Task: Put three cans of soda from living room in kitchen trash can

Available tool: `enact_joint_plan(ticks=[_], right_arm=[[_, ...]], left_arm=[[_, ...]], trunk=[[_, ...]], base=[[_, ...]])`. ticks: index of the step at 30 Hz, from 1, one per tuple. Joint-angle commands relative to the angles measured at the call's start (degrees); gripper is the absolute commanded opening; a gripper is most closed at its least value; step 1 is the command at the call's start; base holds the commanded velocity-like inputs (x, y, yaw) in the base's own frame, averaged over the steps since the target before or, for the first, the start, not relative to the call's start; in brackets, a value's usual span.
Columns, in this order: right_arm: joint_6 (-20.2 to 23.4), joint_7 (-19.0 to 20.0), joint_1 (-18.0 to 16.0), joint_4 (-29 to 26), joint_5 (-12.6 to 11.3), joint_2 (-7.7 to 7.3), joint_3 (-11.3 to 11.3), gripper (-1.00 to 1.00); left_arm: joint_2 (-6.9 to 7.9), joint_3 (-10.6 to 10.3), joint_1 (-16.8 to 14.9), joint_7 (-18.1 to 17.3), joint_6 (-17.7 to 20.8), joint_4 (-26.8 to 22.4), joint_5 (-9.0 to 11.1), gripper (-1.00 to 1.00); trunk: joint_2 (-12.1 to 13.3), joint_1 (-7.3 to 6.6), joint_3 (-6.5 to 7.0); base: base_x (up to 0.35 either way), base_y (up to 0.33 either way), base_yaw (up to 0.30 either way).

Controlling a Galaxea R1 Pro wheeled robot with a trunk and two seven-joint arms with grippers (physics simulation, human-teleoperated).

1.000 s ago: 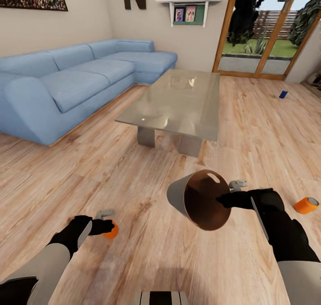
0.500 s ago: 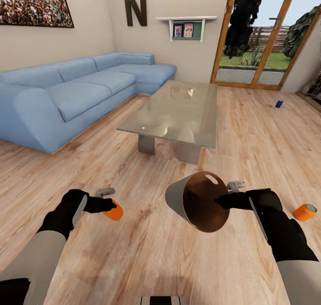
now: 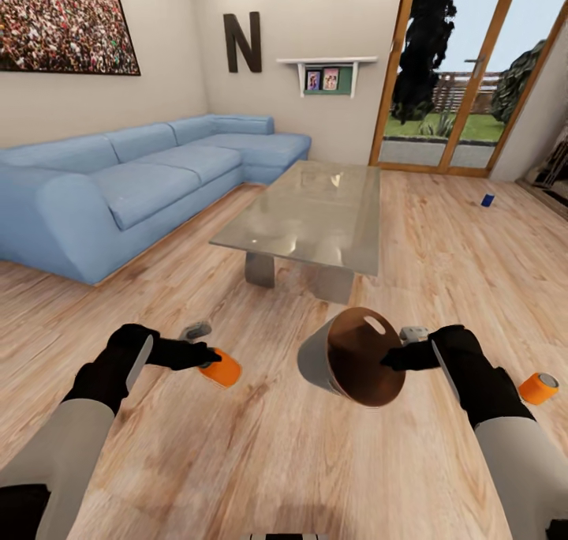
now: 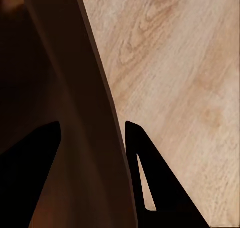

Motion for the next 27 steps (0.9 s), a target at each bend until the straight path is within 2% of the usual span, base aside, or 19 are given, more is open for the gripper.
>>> enact_joint_plan(ticks=[1, 4, 12, 15, 20, 23, 27], right_arm=[[0.42, 0.27, -0.84, 1.76, -1.8, 0.03, -0.03, -1.0], [0.42, 0.27, -1.95, 4.52, -1.79, 0.07, -0.04, -1.0], [0.42, 0.27, -2.92, 7.4, -1.75, 0.19, 0.05, -1.0], [0.42, 0.27, -2.96, 7.54, -1.71, 0.21, 0.13, -1.0], [0.42, 0.27, -2.97, 8.1, -1.65, 0.27, 0.37, -1.0], [0.42, 0.27, -2.98, 9.03, -1.63, 0.27, 1.25, -1.0], [0.42, 0.27, -2.98, 10.14, -1.67, 0.33, 3.79, -1.0]], left_arm=[[0.27, -0.31, 0.03, -2.05, 0.0, -0.31, -0.32, -1.0], [0.57, -0.87, 0.05, -4.85, 0.0, -0.68, -0.32, -1.0], [0.72, -1.26, 0.07, -8.04, 0.0, -1.24, -0.27, -1.0], [0.73, -1.42, 0.14, -11.44, 0.0, -3.7, -0.24, -1.0], [0.73, -1.46, 0.23, -13.9, 0.0, -8.22, -0.07, -1.0], [0.73, -1.34, 0.27, -14.49, 0.0, -10.03, 0.14, -1.0], [0.68, -1.18, 0.3, -16.97, 0.0, -14.11, 0.26, -1.0]], trunk=[[0.01, -0.03, 0.23], [0.05, -0.1, 0.9], [0.16, -0.31, 2.67], [0.2, -0.39, 3.33], [0.27, -0.52, 4.44], [0.31, -0.59, 5.11], [0.36, -0.7, 5.99]], base=[[0.0, 0.0, 0.0], [0.0, 0.0, 0.0], [0.0, 0.0, 0.0], [0.0, 0.0, 0.0], [0.0, 0.0, 0.0], [0.0, 0.0, 0.0], [0.0, 0.0, 0.0]])
